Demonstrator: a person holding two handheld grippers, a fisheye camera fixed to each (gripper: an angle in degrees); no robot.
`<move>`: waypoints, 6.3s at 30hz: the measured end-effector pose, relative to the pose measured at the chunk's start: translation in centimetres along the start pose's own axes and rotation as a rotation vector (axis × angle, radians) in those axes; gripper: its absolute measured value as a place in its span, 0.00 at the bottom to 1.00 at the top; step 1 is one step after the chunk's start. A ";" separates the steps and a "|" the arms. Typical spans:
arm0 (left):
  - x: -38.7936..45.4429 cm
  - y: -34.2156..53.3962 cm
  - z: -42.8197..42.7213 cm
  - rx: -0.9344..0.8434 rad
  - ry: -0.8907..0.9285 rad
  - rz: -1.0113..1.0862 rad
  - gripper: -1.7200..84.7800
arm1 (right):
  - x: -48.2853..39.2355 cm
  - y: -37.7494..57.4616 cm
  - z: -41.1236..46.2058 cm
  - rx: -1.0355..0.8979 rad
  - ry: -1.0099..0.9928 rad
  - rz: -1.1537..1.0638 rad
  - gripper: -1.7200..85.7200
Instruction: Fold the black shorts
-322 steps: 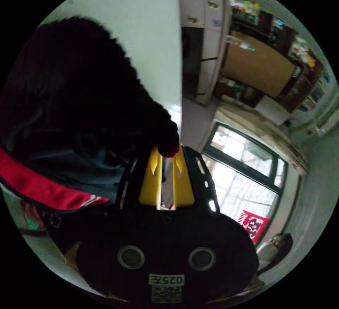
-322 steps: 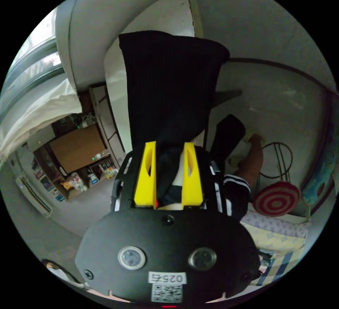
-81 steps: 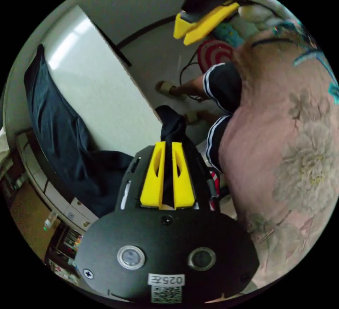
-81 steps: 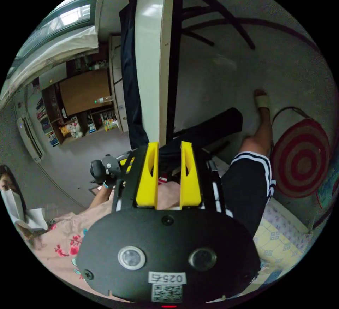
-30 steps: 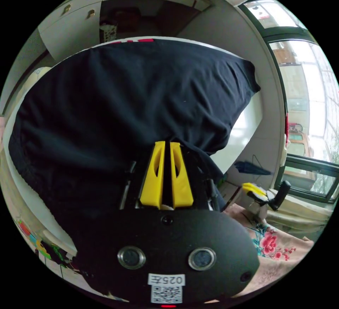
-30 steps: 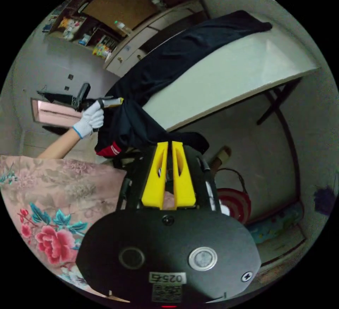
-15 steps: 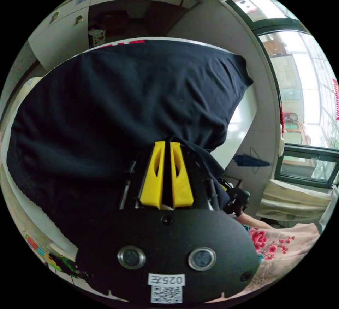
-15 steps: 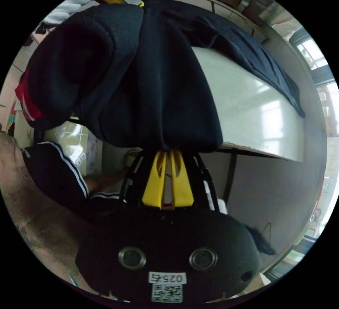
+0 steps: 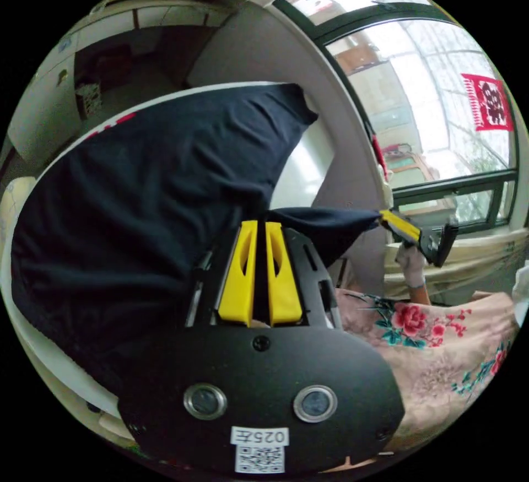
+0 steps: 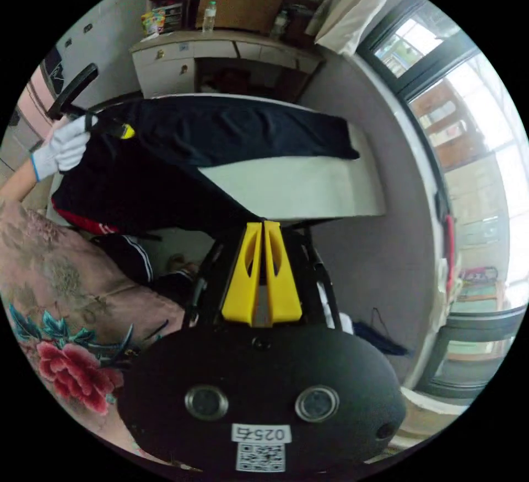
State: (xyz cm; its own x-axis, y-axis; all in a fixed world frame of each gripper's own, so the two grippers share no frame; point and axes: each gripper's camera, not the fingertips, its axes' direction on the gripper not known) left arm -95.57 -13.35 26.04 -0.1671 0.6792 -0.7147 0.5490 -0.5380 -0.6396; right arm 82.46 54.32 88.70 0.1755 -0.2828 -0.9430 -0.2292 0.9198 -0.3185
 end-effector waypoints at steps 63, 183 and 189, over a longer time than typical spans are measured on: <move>2.2 -5.9 37.6 -0.130 -0.298 -0.359 0.04 | 55.5 -28.7 -10.1 -0.346 -0.742 0.172 0.15; 19.0 23.2 -35.4 0.834 0.181 -1.498 0.01 | 53.3 -6.4 -12.2 -0.338 -0.911 1.181 0.10; 23.3 25.7 -37.7 0.934 0.232 -1.441 0.01 | 53.3 -3.3 -11.4 -0.225 -1.077 1.303 0.11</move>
State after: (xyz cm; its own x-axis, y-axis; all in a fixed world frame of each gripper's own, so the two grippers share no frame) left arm -54.48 7.49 3.60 0.1006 0.8419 0.5301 -0.5583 0.4888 -0.6704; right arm 81.65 33.07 38.37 0.2746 0.9548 -0.1139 -0.8383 0.2957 0.4581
